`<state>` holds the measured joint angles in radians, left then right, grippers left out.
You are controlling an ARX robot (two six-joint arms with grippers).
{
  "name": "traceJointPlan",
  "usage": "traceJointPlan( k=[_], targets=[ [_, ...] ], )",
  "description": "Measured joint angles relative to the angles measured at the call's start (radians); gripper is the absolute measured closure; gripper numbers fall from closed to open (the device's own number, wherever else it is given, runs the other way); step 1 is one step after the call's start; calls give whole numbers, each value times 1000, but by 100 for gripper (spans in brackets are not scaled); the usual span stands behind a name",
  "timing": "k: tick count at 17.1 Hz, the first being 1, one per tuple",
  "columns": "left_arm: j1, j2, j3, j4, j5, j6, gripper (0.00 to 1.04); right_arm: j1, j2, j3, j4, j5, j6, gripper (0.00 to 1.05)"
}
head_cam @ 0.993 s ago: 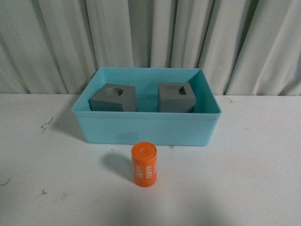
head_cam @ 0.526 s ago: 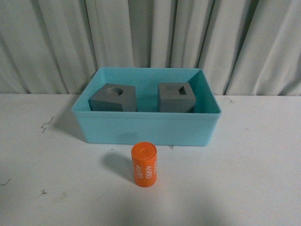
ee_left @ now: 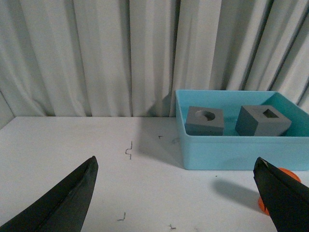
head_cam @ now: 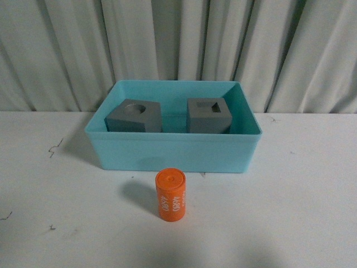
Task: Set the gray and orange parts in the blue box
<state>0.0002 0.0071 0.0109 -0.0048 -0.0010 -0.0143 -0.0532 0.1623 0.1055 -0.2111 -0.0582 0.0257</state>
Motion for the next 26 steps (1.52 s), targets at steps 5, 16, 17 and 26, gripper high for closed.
traceJointPlan(
  k=[5, 16, 17, 26],
  targets=[
    [0, 0, 0, 2, 0, 0, 7, -58, 820, 351, 346, -446, -359, 6],
    [0, 0, 0, 2, 0, 0, 7, 435, 1572, 708, 489, -418, -525, 6],
    [0, 0, 0, 2, 1, 0, 7, 455, 1617, 739, 500, -402, -516, 6],
    [0, 0, 0, 2, 0, 0, 7, 565, 1868, 891, 584, -280, -463, 6]
  ],
)
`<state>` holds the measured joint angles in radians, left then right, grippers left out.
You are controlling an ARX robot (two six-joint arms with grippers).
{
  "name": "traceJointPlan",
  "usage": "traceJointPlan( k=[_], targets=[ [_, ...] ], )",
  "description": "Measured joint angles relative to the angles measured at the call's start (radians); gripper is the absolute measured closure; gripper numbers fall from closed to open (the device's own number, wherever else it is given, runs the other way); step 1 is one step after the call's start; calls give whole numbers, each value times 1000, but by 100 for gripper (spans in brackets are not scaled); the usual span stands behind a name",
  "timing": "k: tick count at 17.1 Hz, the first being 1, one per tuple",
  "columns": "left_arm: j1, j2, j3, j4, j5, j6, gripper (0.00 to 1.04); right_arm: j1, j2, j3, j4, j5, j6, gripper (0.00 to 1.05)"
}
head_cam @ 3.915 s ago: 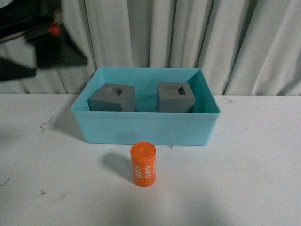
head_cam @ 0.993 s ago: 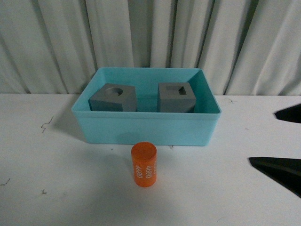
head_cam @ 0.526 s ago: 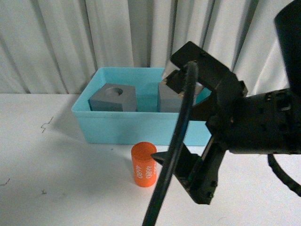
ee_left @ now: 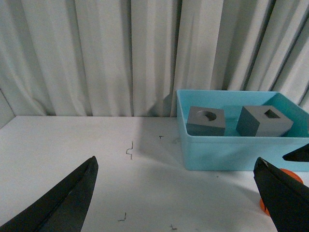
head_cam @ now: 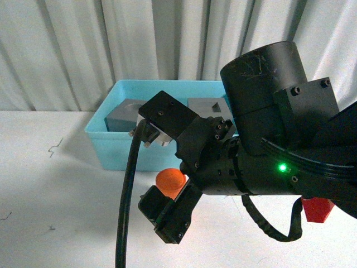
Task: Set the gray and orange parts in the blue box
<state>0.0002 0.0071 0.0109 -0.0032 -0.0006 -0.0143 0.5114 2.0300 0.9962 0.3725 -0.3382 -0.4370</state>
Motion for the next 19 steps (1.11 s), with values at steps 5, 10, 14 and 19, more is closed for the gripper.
traceJointPlan(
  k=[5, 10, 14, 19],
  targets=[
    [0, 0, 0, 0, 0, 0, 7, 0, 68, 34, 24, 37, 57, 6],
    [0, 0, 0, 0, 0, 0, 7, 13, 99, 61, 27, 51, 90, 6],
    [0, 0, 0, 0, 0, 0, 7, 28, 116, 71, 21, 52, 108, 19],
    [0, 0, 0, 0, 0, 0, 7, 42, 110, 59, 43, 74, 111, 58]
  ],
)
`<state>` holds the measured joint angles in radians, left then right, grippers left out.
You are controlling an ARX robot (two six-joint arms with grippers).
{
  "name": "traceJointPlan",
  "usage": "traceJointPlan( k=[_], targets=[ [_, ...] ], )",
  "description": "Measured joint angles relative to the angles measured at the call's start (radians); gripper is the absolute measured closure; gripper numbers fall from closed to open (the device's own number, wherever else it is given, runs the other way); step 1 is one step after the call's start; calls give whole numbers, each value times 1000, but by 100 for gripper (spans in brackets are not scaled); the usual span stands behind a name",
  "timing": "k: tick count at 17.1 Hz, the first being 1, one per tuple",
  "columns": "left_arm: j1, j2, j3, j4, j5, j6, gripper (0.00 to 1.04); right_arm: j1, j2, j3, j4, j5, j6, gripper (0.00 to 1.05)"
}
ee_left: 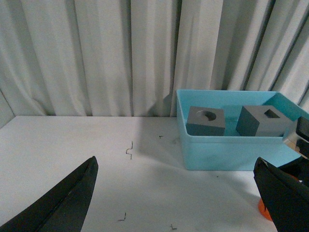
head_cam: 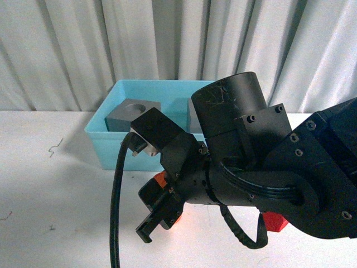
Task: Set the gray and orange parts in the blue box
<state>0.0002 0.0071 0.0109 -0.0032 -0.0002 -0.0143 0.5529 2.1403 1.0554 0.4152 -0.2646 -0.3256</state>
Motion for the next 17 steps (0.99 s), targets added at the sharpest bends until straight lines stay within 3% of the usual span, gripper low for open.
traceJointPlan(
  k=[6, 9, 14, 17],
  targets=[
    [0, 0, 0, 0, 0, 0, 7, -36, -439, -190, 131, -2, 166, 58],
    [0, 0, 0, 0, 0, 0, 7, -122, -432, -56, 121, 63, 184, 58],
    [0, 0, 0, 0, 0, 0, 7, -62, -163, 272, 23, 161, 253, 58],
    [0, 0, 0, 0, 0, 0, 7, -61, -37, 373, -46, 248, 289, 58]
  ],
)
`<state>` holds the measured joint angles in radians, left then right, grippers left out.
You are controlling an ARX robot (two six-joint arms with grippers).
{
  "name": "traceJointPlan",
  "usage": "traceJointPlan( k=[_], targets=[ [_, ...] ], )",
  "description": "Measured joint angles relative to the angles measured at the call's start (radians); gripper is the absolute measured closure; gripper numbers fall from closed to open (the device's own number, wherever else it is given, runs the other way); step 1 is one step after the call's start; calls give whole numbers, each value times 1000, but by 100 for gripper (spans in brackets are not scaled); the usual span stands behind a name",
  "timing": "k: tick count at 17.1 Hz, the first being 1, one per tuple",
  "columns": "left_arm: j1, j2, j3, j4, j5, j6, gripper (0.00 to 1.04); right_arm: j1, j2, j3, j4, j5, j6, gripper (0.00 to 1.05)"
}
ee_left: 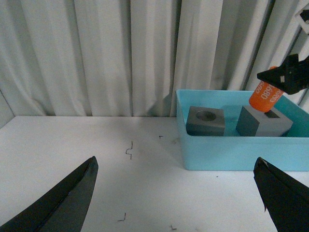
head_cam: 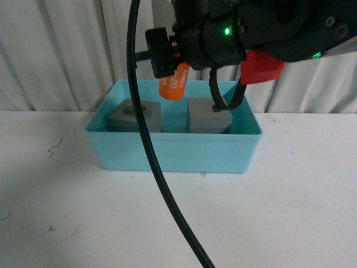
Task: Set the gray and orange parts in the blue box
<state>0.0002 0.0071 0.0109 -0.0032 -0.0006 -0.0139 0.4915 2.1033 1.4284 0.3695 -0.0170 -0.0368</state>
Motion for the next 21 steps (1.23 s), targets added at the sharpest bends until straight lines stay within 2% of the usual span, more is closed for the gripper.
traceJointPlan(
  k=[4, 12, 17, 18, 21],
  targets=[
    [0, 0, 0, 0, 0, 0, 7, 6, 100, 99, -64, 56, 27, 58],
    [0, 0, 0, 0, 0, 0, 7, 6, 297, 304, -177, 93, 74, 58],
    [0, 0, 0, 0, 0, 0, 7, 6, 358, 346, -218, 122, 90, 58],
    [0, 0, 0, 0, 0, 0, 7, 6, 359, 346, -217, 122, 90, 55],
    [0, 0, 0, 0, 0, 0, 7, 6, 359, 341, -187, 122, 101, 22]
  ],
)
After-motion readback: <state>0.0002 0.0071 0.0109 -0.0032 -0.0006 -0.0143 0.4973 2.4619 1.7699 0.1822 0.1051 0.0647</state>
